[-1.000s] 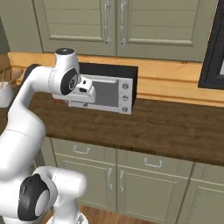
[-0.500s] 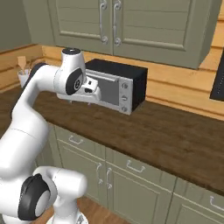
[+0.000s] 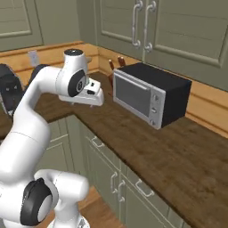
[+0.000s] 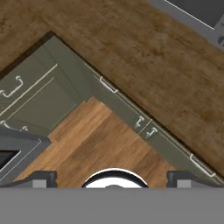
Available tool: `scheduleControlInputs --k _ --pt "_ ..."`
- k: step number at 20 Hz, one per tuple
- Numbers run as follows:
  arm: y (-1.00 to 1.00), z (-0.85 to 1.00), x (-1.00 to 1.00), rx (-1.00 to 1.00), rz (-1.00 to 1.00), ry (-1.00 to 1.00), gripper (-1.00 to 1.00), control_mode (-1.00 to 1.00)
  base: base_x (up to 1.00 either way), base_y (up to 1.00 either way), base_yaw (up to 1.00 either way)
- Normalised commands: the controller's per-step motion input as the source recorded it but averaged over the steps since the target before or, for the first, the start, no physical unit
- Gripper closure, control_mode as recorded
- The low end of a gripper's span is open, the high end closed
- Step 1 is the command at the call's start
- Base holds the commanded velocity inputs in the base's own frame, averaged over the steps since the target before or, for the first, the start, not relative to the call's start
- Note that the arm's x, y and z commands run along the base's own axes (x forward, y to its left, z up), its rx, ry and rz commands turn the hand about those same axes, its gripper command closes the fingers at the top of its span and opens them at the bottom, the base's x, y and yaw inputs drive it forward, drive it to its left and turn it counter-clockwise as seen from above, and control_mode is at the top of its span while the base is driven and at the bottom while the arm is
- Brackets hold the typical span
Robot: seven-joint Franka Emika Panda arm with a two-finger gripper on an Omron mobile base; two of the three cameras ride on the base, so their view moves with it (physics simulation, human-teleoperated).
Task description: Take a straw from the drawer in front and place it inside the glass cup on the dining counter.
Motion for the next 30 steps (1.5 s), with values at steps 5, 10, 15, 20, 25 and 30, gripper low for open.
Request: scheduleControlInputs --k 5,10,15,20,25,30 --pt "0.00 0.00 0.00 0.00 0.00 0.00 -1.00 1.00 0.01 -0.80 0.56" --pt "0.00 0.00 0.00 0.00 0.00 0.00 -1.00 1.00 0.00 -0.85 0.42" --pt "0.00 0.00 0.00 0.00 0.00 0.00 -1.00 1.00 0.13 -0.56 0.29" --pt "0.00 -0.04 0.00 0.00 0.05 0.01 -1.00 -1.00 0.05 -0.13 0.11" --pt "0.72 -0.25 -0.03 -0.14 0.07 0.00 -1.00 -1.00 0.00 0.00 0.00" --pt "0.98 -0.68 0.08 -0.40 0.00 0.00 -1.00 -1.00 0.00 0.00 0.00"
